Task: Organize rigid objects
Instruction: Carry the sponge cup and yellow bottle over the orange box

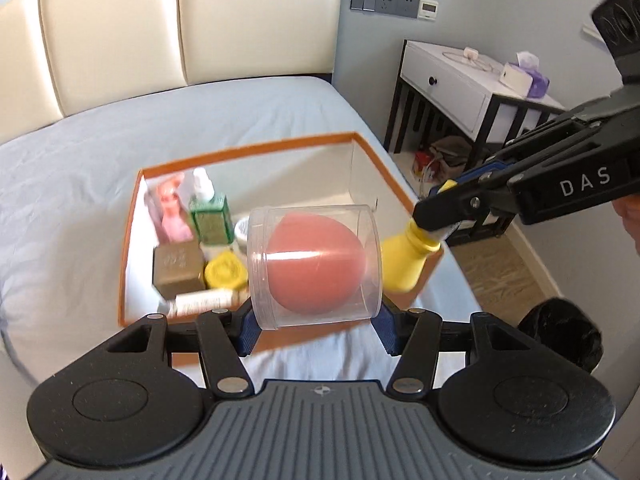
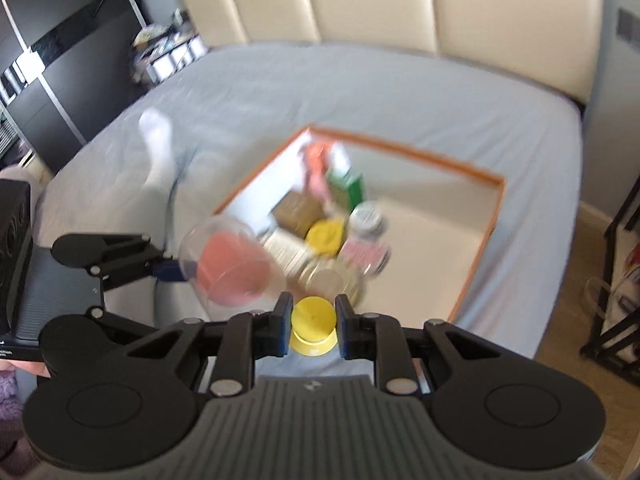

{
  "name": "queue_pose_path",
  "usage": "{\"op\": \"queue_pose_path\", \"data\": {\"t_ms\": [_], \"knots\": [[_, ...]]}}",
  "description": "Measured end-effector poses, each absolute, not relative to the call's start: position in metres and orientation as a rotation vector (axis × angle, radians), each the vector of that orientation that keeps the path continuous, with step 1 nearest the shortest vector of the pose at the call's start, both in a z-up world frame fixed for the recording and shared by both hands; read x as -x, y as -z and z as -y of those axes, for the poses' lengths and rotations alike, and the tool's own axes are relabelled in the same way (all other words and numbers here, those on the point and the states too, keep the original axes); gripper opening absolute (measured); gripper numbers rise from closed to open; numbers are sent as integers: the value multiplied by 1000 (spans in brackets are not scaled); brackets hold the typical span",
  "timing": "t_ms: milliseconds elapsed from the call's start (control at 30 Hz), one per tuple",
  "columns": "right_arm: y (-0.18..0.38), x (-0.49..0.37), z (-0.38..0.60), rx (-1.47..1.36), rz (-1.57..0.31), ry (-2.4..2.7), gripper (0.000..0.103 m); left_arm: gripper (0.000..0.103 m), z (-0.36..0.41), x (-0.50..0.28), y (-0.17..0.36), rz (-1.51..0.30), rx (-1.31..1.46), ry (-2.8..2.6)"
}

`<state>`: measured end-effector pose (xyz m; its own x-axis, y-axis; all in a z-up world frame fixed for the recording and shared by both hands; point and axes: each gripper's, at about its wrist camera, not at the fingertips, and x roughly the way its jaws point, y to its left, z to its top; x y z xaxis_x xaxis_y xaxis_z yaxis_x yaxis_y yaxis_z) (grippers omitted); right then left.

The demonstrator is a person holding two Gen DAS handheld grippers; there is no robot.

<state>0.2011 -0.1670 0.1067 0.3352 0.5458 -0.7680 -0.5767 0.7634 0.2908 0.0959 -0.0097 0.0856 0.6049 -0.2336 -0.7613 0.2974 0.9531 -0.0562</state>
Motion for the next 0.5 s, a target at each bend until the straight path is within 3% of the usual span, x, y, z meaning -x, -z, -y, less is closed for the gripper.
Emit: {"op": "queue_pose_path", "data": {"t_ms": [300,500], "knots": [[-87,-278,162,84,-1007,-587,21,64,24,-188,-57,-964,-35,320],[-57,-311,153,120,-1059,-544,21,65,37,-232,-10,-1155,5,362]]}}
